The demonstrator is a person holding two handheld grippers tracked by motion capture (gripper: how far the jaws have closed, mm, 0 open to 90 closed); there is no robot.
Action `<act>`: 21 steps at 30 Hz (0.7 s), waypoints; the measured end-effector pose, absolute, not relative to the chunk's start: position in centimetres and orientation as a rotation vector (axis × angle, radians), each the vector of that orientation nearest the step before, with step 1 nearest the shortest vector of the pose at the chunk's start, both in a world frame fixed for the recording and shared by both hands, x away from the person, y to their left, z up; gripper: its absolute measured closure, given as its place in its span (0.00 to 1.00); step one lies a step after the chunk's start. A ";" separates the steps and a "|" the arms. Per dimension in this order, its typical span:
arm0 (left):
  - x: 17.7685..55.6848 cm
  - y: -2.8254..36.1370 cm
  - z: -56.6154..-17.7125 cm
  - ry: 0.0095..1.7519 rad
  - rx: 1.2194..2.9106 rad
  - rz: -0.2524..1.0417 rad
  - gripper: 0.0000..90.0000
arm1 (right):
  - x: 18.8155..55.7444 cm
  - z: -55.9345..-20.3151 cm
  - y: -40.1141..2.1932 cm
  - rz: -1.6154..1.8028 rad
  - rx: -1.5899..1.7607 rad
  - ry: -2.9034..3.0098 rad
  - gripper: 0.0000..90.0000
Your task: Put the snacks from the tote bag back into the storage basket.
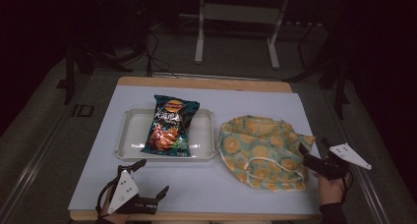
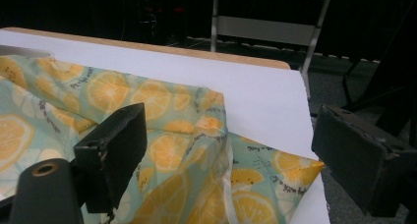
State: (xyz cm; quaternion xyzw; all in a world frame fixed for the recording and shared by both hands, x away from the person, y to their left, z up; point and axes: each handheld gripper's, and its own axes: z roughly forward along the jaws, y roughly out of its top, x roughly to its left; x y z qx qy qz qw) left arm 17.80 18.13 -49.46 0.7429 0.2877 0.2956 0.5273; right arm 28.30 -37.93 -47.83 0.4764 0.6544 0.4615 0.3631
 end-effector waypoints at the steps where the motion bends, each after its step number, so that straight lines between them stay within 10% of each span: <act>1: 17.8 18.1 -49.5 0.688 1.776 0.707 0.00 | 28.2 -47.9 -38.0 1.194 1.228 1.680 0.14; 21: 17.8 18.1 -49.5 0.685 1.779 0.705 0.00 | 28.1 -48.6 -38.1 1.187 1.269 1.691 0.15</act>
